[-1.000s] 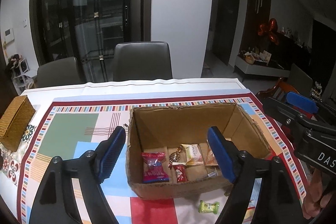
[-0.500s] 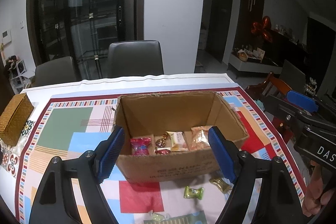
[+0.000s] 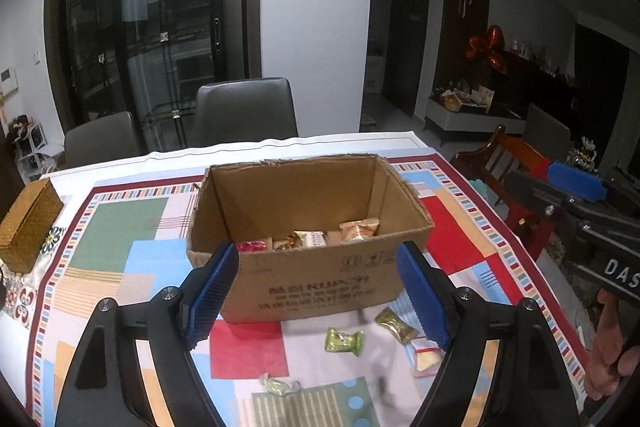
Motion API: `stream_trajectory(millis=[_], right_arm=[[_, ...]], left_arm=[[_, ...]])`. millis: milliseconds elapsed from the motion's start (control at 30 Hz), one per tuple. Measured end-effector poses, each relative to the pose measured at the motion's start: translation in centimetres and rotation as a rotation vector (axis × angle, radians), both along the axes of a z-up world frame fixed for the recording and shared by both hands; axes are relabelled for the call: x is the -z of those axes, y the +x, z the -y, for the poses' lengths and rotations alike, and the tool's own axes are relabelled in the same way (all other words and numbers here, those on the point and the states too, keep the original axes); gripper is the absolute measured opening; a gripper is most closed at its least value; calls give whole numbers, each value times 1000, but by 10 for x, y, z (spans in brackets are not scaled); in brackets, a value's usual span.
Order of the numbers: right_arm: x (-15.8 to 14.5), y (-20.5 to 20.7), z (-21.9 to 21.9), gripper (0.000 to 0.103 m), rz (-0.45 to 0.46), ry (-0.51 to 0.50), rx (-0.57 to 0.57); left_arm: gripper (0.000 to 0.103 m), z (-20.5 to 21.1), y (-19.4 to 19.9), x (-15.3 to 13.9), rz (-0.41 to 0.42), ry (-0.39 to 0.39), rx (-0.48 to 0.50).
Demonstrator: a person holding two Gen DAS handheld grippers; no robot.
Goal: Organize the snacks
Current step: 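Withdraw both open tools from the box toward the remaining snacks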
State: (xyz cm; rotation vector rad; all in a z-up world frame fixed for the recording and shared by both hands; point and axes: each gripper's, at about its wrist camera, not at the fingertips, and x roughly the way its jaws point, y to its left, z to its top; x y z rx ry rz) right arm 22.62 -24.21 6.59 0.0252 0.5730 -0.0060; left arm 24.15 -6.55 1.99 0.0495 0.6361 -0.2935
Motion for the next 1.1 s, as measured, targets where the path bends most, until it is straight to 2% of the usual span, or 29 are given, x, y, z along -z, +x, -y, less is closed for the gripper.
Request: stream_trajectory(millis=[400,733,1100], right_arm=[[27,-13,-3,73,-44,-22,6],[60,-7,-9,73,-93,-31,-32],[100,9,-1,73,-174,1,-54]], left_arm=[[81,-2,-12,26,-33,1,-6],[81,-1,-10,60,-81,17,-12],[81,14,-4,95,-123,70,21]])
